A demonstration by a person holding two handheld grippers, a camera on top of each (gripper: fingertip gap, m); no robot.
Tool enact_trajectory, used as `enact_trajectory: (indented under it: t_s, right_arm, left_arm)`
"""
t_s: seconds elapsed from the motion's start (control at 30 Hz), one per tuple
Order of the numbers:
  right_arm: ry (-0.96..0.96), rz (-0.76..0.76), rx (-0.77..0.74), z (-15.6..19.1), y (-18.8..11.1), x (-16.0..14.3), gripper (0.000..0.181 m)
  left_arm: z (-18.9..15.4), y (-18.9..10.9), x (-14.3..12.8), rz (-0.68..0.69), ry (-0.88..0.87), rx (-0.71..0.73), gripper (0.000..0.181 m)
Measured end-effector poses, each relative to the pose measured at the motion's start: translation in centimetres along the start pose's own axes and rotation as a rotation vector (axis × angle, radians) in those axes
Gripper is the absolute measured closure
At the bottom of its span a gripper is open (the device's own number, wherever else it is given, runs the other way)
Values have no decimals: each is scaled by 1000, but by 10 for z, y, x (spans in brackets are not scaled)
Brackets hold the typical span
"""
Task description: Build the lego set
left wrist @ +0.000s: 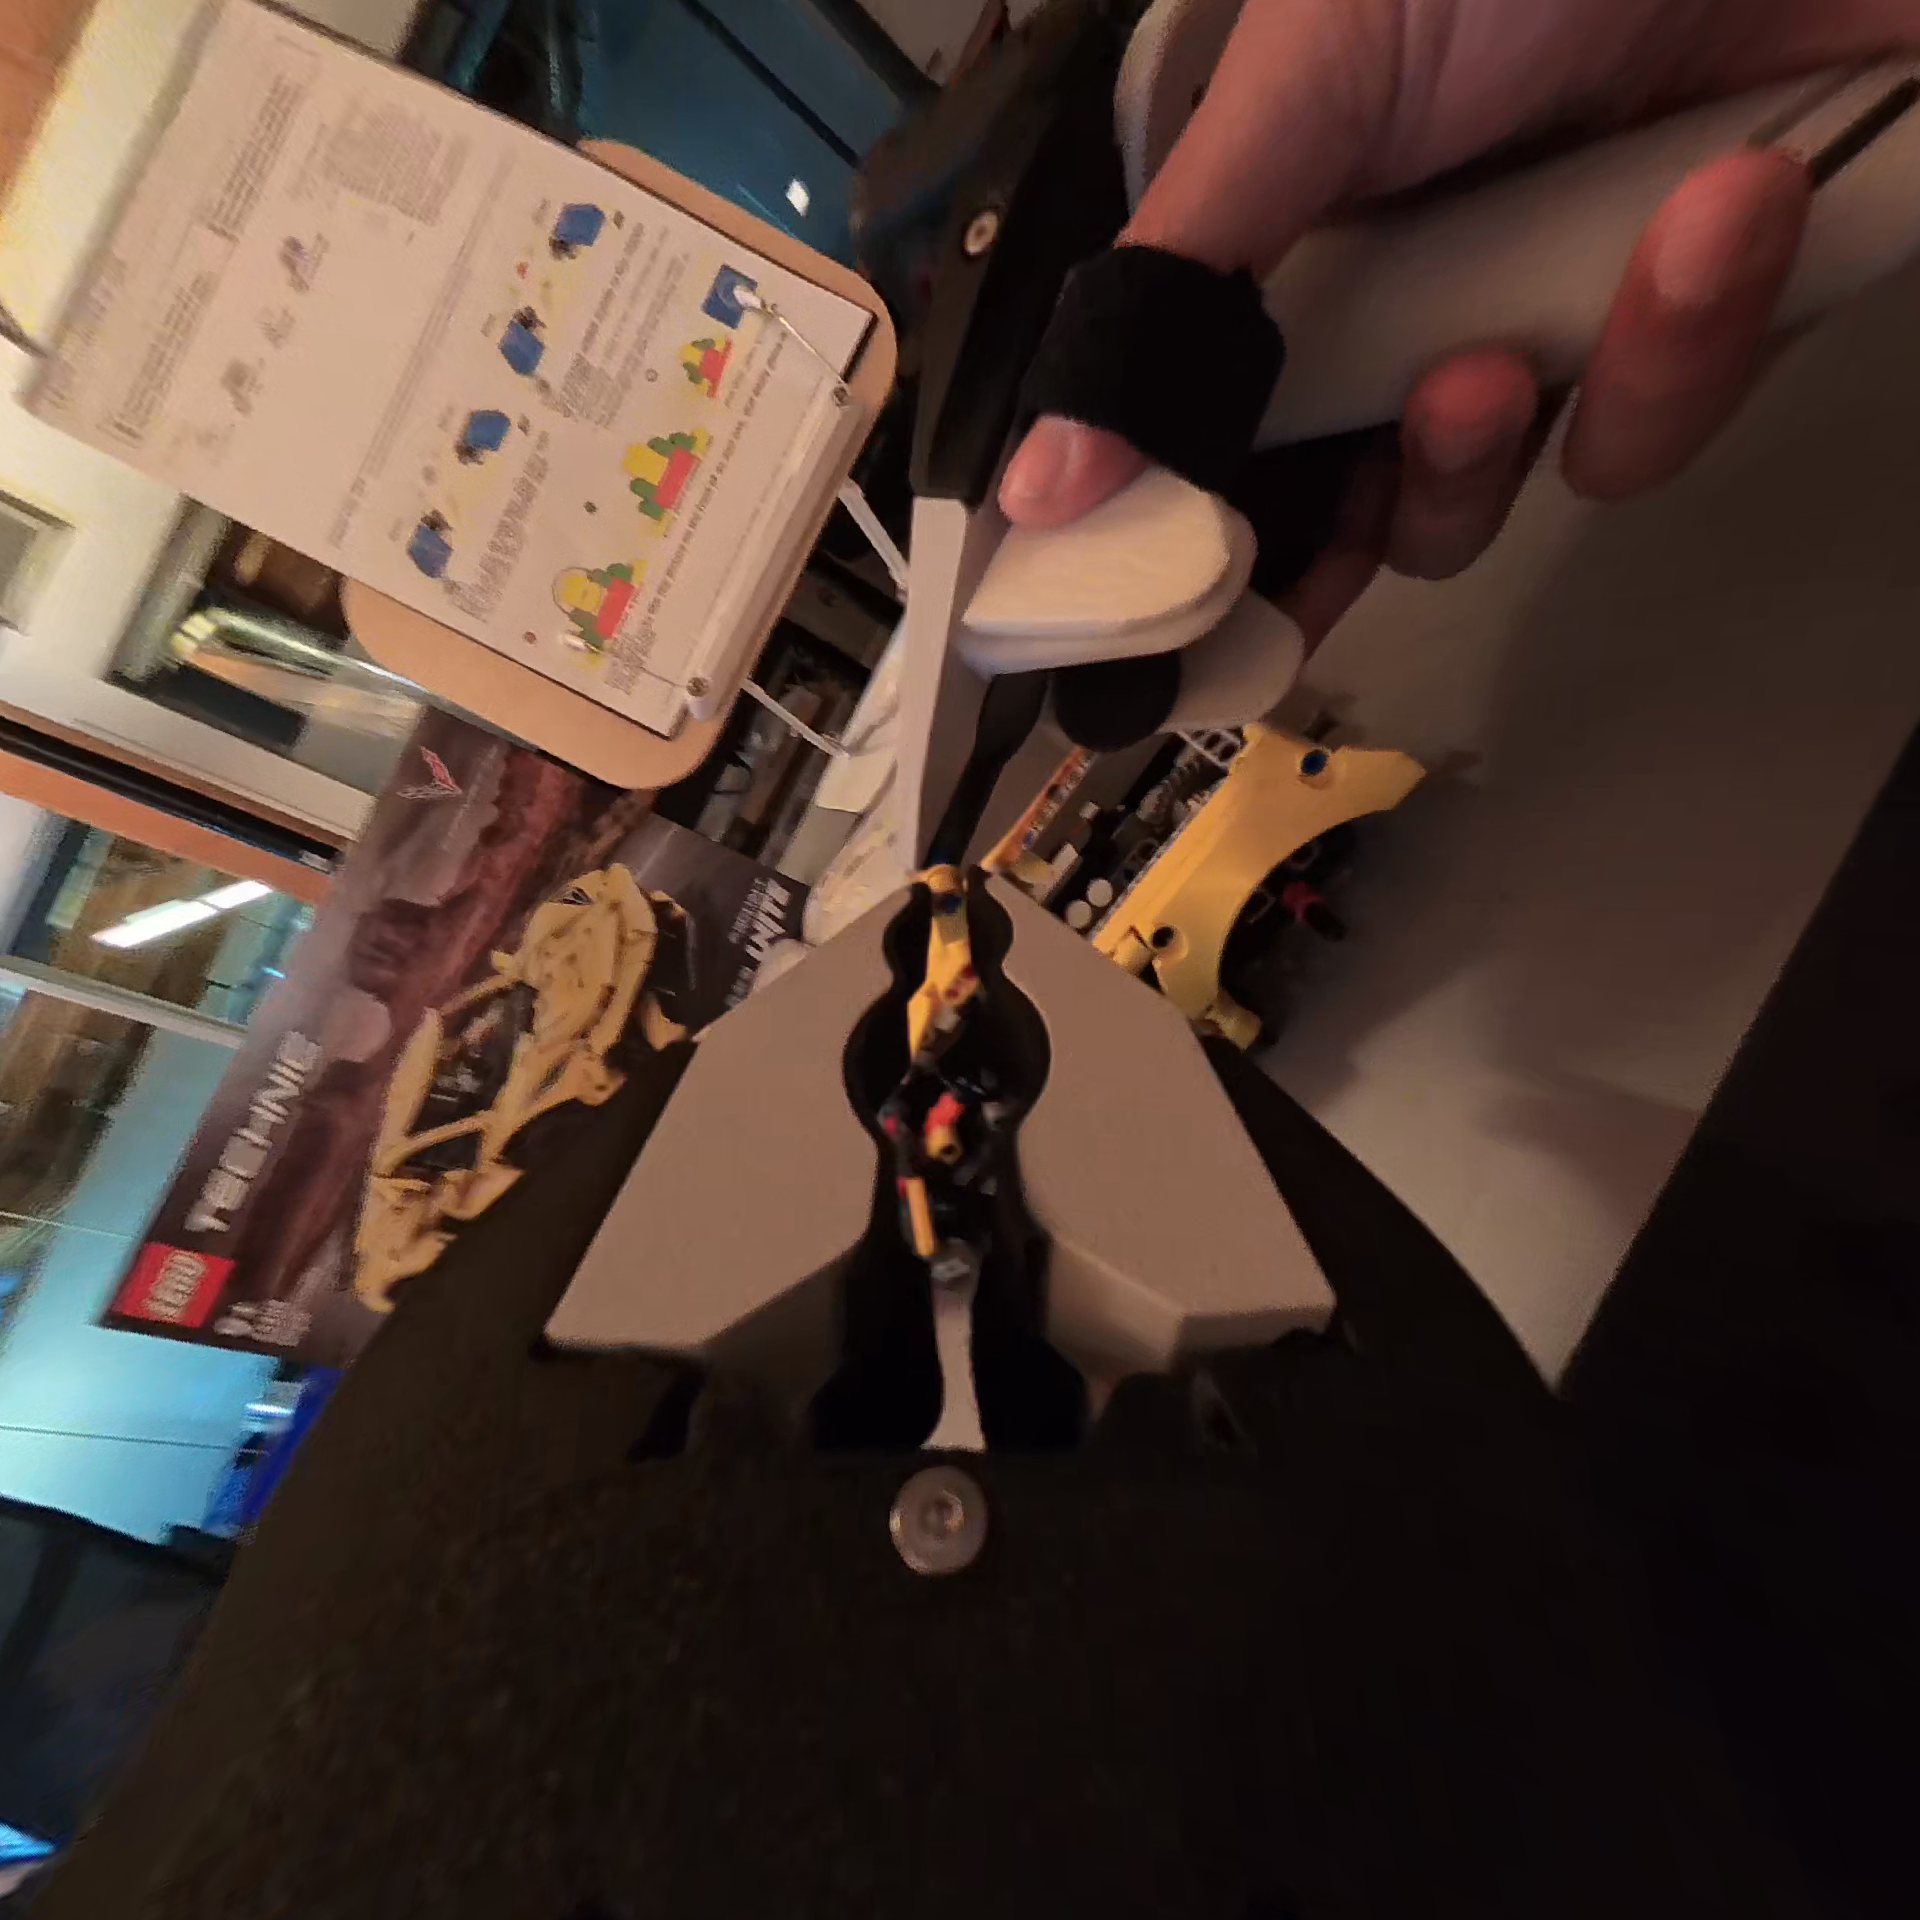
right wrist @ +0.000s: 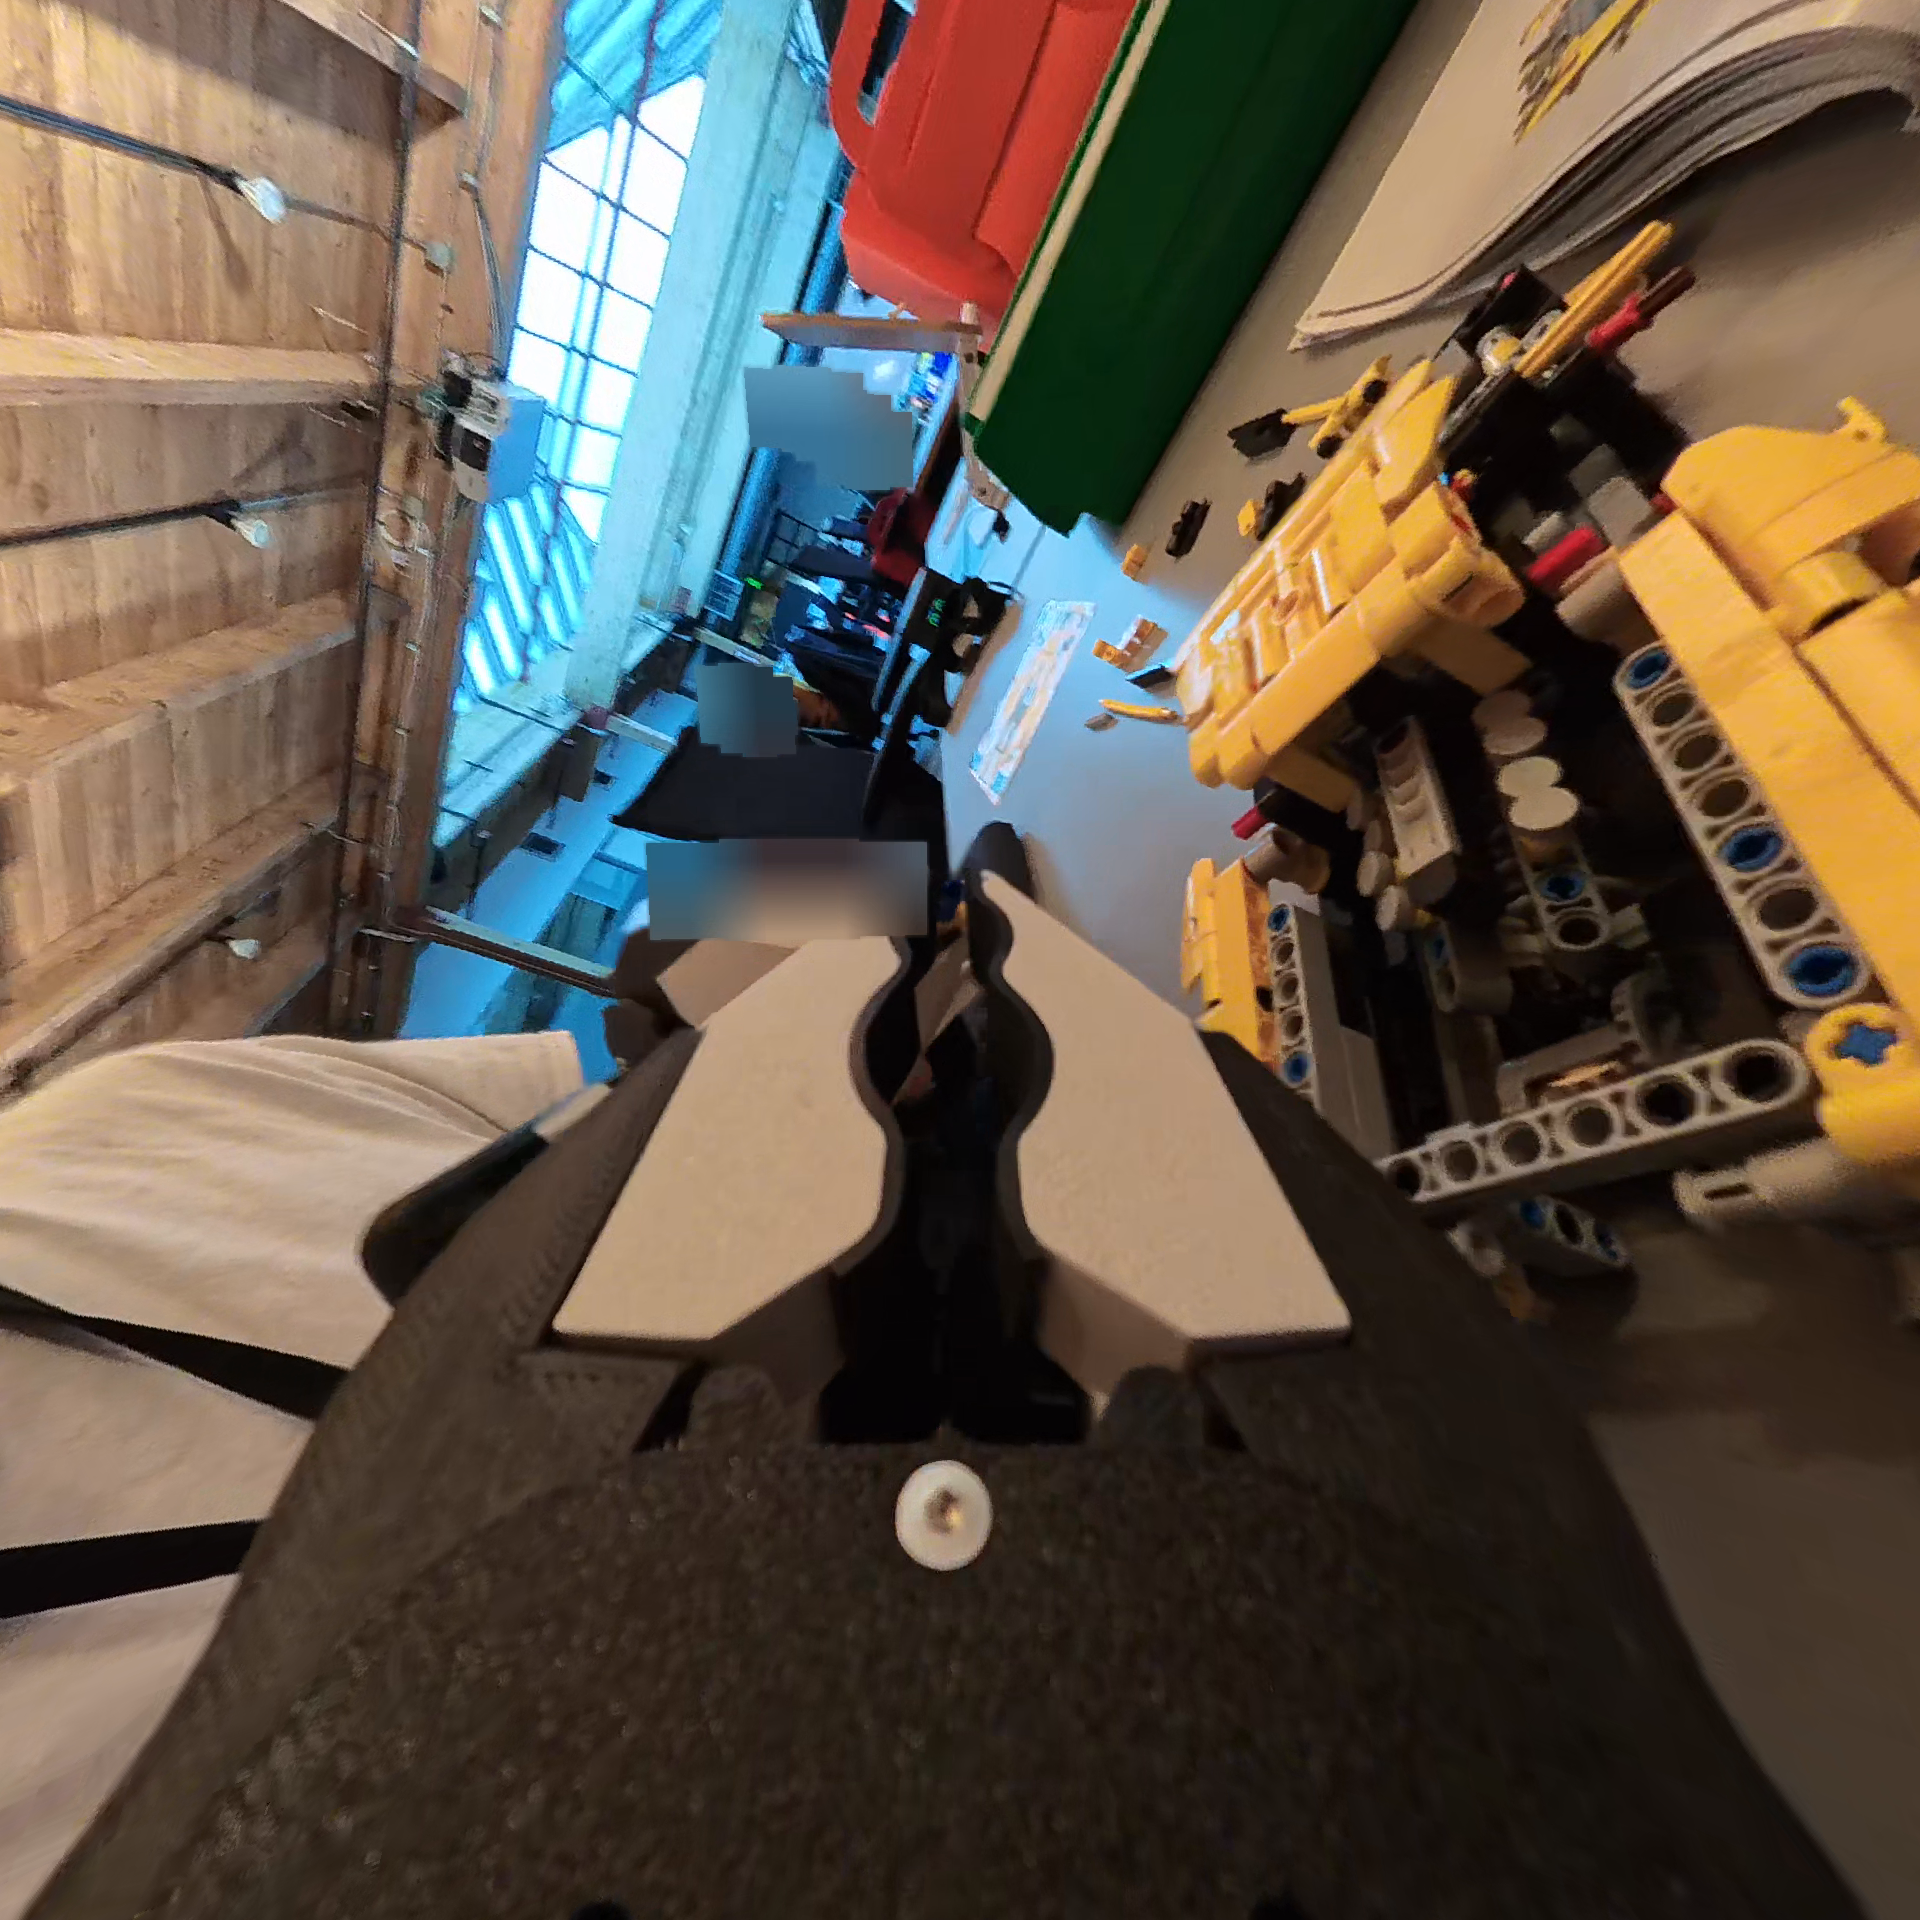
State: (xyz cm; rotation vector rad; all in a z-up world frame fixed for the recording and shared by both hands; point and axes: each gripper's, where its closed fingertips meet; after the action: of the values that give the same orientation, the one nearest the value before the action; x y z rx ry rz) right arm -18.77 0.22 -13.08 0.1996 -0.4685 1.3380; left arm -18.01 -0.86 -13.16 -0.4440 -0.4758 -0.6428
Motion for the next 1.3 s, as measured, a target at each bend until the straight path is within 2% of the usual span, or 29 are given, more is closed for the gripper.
enact_trajectory:
  t_s: [0.07,0.1,0.13,0.2,0.23,0.27,0.37,0.43,0.57,0.6,0.7,1.0,1.3]
  right_arm:
    - [-95,25,-68,-5,0,1,175]
    - [-182,8,-105,-6,-3,8,164]
    - [-286,2,-172,-10,-8,15,155]
    - [-519,93,-358,-28,-14,19,147]
    - [-613,139,-459,-40,-17,22,135]
    - [-691,180,-522,-45,-17,25,128]
    - [-883,242,-627,-54,-16,38,125]
    - [-924,324,-650,-66,-16,39,124]
    - [-967,433,-638,-79,-9,33,122]
    - [-990,421,-649,-78,-8,36,122]
    - [-1028,386,-637,-75,-5,38,139]
    - [-1011,368,-673,-78,-9,41,151]
    - [-977,347,-691,-81,-11,46,162]
  left_arm:
    - [-5,2,-5,17,-125,-97,176]
    - [-7,2,-7,23,-228,-168,175]
    - [-9,3,-11,32,-339,-236,175]
    - [-9,5,-19,37,-556,-353,175]
    - [-7,8,-23,38,-651,-394,175]
    - [-6,10,-27,41,-722,-430,175]
    - [-3,21,-33,83,-825,-490,175]
    - [-8,27,-34,113,-854,-525,175]
    - [-12,36,-37,174,-862,-494,175]
    - [-12,37,-37,179,-861,-489,175]
    - [-11,40,-33,167,-861,-459,176]
    - [-5,43,-29,155,-836,-337,176]
    - [-9,44,-37,221,-796,-310,176]
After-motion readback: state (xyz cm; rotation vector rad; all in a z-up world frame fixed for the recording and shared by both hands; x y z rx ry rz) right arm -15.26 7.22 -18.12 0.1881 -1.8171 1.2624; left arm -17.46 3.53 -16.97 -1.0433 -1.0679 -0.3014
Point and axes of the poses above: each gripper's, where its closed fingertips meet, y out along the fingers, x out of its top, z = x × y across the jaws, and after that the axes turned 9 degrees about z, right-handed
